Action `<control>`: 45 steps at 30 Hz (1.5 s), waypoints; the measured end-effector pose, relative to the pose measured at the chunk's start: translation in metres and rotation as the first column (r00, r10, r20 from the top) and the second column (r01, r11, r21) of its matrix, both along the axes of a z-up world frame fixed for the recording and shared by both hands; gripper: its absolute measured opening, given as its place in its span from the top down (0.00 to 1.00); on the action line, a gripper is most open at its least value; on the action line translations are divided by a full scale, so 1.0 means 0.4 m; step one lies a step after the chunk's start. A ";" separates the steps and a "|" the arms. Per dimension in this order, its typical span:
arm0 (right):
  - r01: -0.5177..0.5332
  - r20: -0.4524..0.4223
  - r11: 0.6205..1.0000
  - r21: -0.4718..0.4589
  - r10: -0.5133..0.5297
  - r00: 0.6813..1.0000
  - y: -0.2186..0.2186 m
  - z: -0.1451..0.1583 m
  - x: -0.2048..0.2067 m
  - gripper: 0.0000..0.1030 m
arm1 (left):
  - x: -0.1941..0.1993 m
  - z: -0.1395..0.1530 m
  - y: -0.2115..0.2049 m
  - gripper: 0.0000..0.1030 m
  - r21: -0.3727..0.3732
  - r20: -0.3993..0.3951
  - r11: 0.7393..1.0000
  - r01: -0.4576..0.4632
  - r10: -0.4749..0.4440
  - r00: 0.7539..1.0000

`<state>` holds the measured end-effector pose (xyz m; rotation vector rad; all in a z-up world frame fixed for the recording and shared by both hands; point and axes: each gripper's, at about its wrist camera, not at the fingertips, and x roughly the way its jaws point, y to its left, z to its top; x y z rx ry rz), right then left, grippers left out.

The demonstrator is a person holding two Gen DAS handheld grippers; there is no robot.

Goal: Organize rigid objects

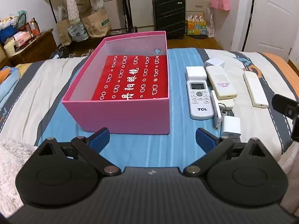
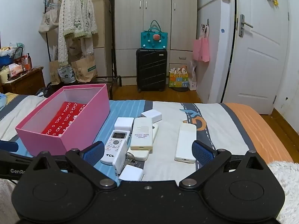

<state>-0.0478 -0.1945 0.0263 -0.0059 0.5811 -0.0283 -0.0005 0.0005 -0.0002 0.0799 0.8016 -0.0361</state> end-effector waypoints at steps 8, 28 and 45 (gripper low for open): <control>-0.002 -0.035 1.000 0.004 0.002 0.999 0.005 -0.018 0.008 0.02 | -0.006 -0.013 0.019 0.03 -0.014 -0.024 1.000 -0.018 0.018 1.000; -0.002 -0.082 1.000 0.005 0.002 0.997 0.001 -0.035 0.020 0.02 | 0.013 -0.019 0.023 0.03 -0.060 -0.034 0.997 -0.057 0.055 0.998; -0.010 -0.131 1.000 -0.024 0.006 0.991 0.014 -0.050 0.030 0.02 | 0.007 -0.019 0.030 0.03 -0.054 -0.009 0.997 -0.055 0.055 0.998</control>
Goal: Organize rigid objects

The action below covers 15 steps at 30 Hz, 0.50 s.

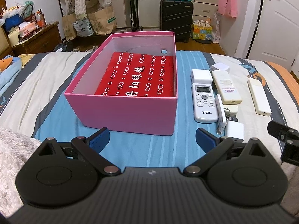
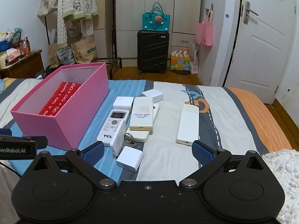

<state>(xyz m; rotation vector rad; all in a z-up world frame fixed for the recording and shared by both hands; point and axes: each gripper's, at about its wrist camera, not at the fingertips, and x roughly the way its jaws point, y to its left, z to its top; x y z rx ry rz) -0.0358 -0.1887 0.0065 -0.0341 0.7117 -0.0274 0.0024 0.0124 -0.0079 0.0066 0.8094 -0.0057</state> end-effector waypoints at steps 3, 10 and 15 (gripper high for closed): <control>-0.005 -0.001 1.000 -0.005 0.005 1.000 0.003 0.000 0.000 0.02 | 0.002 -0.003 0.004 0.03 -0.001 -0.006 1.000 -0.006 0.006 1.000; -0.004 0.002 1.000 -0.015 0.004 1.000 0.012 -0.001 -0.004 0.02 | 0.010 -0.017 0.009 0.03 -0.009 -0.025 1.000 -0.010 0.010 1.000; -0.009 -0.011 1.000 -0.015 0.008 1.000 0.017 -0.006 0.000 0.02 | 0.014 -0.024 0.014 0.03 -0.022 -0.033 1.000 -0.013 0.012 0.999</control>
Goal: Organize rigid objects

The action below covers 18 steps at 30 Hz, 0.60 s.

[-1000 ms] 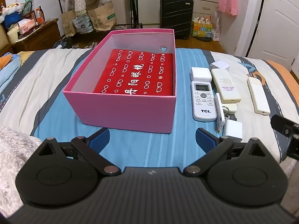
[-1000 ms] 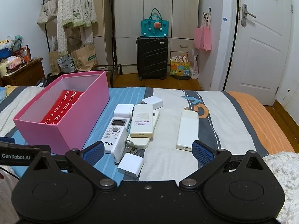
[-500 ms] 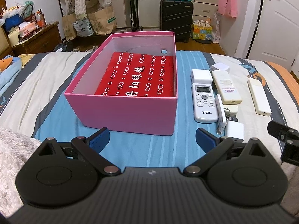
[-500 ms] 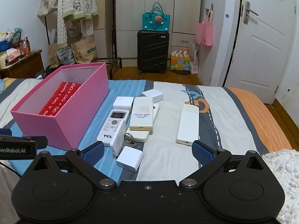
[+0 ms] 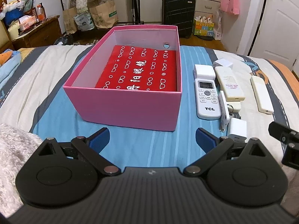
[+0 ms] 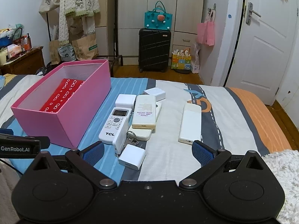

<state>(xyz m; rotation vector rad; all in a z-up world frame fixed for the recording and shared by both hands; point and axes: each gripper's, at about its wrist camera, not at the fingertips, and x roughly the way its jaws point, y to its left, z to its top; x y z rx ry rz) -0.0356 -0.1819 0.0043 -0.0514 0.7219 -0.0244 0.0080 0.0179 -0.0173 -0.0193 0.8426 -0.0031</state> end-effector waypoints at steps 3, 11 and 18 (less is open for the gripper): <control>-0.001 -0.006 1.000 0.001 0.001 1.000 0.001 -0.003 0.002 0.02 | -0.001 -0.001 0.003 0.03 -0.008 0.000 1.000 0.000 0.000 1.000; -0.002 -0.007 1.000 0.011 0.003 1.000 0.007 -0.005 0.003 0.02 | -0.002 -0.002 0.004 0.03 0.000 0.006 1.000 -0.002 0.002 1.000; 0.002 -0.014 1.000 0.008 -0.002 1.000 0.011 -0.010 0.005 0.02 | -0.004 -0.005 0.008 0.03 0.000 0.004 1.000 -0.006 0.006 1.000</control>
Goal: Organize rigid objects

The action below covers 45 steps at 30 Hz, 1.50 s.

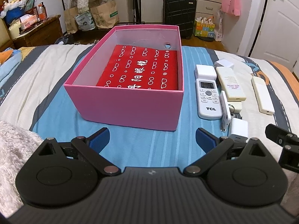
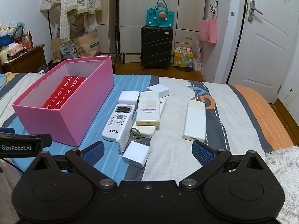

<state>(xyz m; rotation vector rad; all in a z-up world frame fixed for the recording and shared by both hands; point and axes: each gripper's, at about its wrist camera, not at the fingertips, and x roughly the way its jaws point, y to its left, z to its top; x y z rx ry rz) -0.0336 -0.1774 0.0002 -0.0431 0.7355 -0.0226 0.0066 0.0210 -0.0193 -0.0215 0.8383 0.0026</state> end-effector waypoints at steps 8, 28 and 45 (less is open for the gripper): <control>-0.003 0.000 1.000 -0.001 0.003 1.000 0.000 -0.002 0.000 0.02 | -0.002 -0.003 0.004 0.03 -0.008 -0.002 1.000 -0.003 0.003 1.000; -0.001 0.002 1.000 0.003 0.001 1.000 0.003 -0.006 -0.003 0.02 | -0.009 0.002 -0.011 0.03 -0.011 0.002 0.999 0.038 -0.038 0.999; -0.071 -0.053 0.993 0.099 0.077 0.996 -0.045 0.089 -0.002 0.01 | -0.028 0.115 -0.019 0.03 0.024 -0.027 0.988 0.150 -0.150 0.988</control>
